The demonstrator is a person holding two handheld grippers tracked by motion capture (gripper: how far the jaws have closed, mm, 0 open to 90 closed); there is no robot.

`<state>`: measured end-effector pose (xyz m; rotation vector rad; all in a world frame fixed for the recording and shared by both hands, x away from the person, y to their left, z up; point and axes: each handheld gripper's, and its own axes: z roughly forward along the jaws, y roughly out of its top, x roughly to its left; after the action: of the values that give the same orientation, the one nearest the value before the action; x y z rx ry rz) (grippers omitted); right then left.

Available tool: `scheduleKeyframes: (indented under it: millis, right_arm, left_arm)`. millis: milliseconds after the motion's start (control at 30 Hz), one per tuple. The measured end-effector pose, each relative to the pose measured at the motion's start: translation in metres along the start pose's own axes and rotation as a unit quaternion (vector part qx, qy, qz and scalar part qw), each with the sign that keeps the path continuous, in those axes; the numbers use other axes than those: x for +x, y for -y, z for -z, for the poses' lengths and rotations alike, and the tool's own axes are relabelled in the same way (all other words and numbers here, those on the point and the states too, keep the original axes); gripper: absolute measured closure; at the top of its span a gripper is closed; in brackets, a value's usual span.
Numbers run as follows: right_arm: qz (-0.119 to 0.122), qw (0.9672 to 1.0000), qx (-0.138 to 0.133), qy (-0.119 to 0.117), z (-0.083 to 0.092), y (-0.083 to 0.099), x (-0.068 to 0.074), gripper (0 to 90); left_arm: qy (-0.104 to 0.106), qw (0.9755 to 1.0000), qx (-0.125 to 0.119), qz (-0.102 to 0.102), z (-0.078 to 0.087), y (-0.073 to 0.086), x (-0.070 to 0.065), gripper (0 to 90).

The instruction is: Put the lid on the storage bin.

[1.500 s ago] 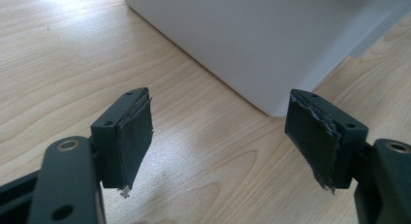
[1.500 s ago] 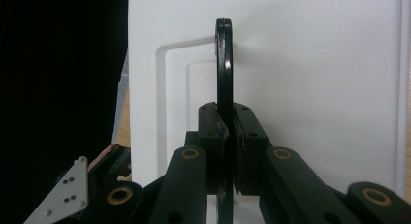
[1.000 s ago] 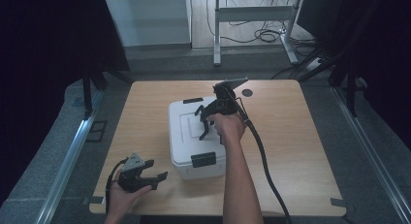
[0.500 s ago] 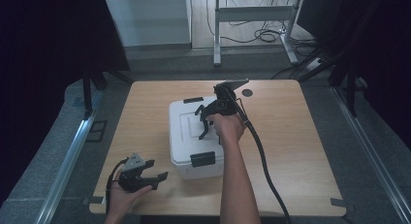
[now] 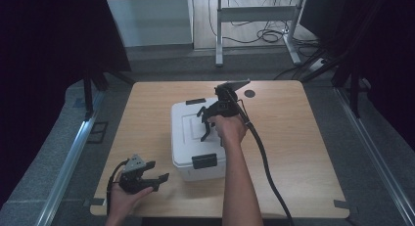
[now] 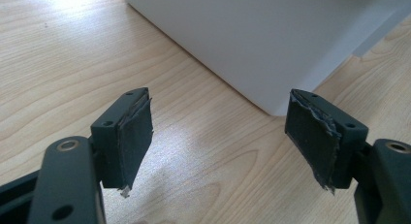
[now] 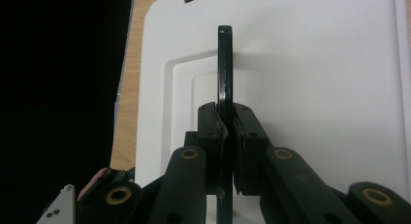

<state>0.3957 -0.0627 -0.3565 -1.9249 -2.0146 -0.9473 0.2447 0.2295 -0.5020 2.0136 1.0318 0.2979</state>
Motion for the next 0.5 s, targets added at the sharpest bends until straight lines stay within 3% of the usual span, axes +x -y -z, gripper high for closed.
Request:
scheduleKeyframes:
  millis: [233,500]
  right_arm:
    - [0.0,1.0,0.003,0.007,-0.001,0.001,-0.005,83.6]
    - [-0.001,1.0,0.007,-0.006,-0.005,0.003,-0.011,83.4]
  left_arm:
    - [0.0,1.0,0.0,0.001,0.0,0.0,0.0,25.6]
    - [-0.001,1.0,0.002,-0.001,-0.001,0.0,0.0,25.6]
